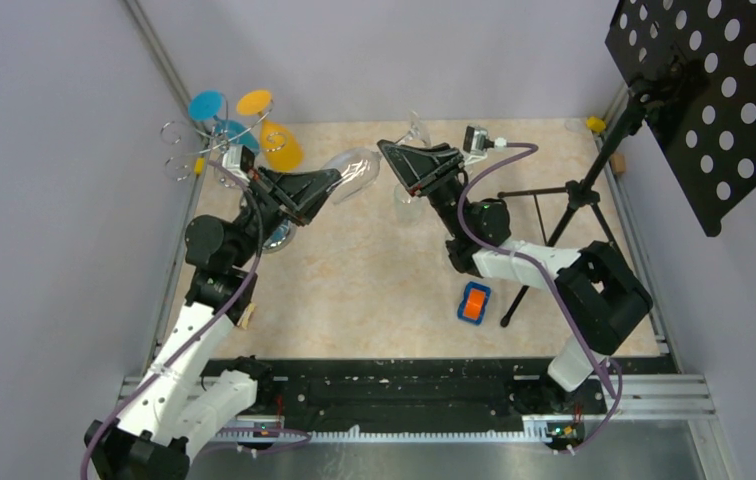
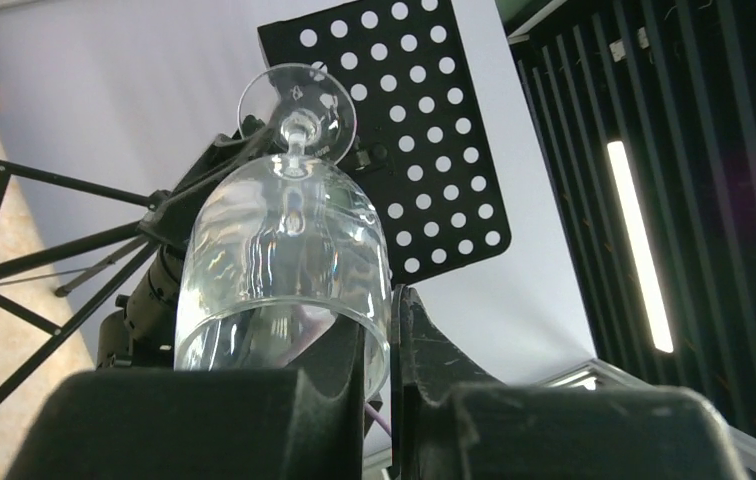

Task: Take the wine glass off the wine glass rack

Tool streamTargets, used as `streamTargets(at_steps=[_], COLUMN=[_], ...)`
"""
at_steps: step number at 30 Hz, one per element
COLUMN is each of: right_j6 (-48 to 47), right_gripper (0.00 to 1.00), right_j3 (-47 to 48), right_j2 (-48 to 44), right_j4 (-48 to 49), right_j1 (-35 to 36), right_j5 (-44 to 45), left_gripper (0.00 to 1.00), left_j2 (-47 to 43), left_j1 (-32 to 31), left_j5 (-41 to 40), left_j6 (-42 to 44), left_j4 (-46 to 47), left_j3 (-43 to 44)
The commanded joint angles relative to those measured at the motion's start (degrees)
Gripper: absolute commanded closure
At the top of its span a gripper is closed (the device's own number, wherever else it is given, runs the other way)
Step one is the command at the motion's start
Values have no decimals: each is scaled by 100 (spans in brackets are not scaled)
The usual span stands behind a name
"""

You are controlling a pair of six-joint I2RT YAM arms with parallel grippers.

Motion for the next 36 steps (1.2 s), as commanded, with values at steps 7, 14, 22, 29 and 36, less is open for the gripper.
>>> streamTargets(at_steps=[7, 14, 22, 29, 36], right_j6=[-468, -691, -1452, -3109, -3607], right_gripper=[37, 32, 32, 33, 35], right_j3=[-249, -615, -1161, -1239, -1441], right_j2=[-191, -565, -1631, -3053, -3850], right_j4=[749, 441, -198, -2582, -3769], right_j1=[28, 28, 60, 345, 369], right_j5=[-338, -365, -881, -1002, -608], left_gripper=[100, 100, 100, 100, 100], left_j2=[9, 259, 899, 1592, 2883], left_j1=[-59, -57, -175, -575, -1107], left_j5=[-22, -220, -56, -1156, -2300], left_j6=[1471, 3199, 5430, 6917, 7878], left_j4=[-458, -2129, -4526, -6444, -7811], left_j3=[1105, 2361, 3386, 4436, 5605])
